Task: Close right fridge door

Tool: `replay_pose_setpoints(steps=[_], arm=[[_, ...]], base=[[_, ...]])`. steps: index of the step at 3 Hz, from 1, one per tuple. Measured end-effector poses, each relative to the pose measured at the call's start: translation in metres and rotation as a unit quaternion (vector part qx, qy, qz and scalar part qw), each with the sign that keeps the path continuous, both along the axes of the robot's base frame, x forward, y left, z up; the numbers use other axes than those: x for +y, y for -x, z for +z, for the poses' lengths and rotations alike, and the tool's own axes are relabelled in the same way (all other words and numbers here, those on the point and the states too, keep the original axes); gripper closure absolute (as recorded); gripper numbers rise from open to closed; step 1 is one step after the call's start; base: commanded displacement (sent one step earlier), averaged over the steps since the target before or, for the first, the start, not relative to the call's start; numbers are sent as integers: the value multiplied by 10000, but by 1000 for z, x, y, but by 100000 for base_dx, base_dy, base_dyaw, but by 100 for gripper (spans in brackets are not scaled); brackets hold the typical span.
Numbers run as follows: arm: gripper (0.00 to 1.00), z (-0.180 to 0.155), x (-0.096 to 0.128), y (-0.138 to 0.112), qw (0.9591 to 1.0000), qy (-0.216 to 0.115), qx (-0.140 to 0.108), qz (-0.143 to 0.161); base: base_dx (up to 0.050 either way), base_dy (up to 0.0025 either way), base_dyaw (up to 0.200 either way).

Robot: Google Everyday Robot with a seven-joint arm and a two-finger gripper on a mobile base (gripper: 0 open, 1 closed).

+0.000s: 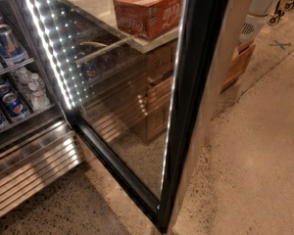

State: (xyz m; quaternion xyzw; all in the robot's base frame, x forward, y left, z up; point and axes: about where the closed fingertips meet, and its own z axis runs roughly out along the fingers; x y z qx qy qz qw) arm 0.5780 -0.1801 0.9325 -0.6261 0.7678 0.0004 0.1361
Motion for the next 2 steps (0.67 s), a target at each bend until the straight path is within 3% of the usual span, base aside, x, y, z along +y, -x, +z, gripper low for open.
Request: replay_pose_setpoints(steps=[1, 2], arm=[[100, 0, 0, 0, 10000, 0, 0, 0], [100, 0, 0, 0, 10000, 0, 0, 0]], base=[[-36, 29, 18688], [-4999, -1, 29]])
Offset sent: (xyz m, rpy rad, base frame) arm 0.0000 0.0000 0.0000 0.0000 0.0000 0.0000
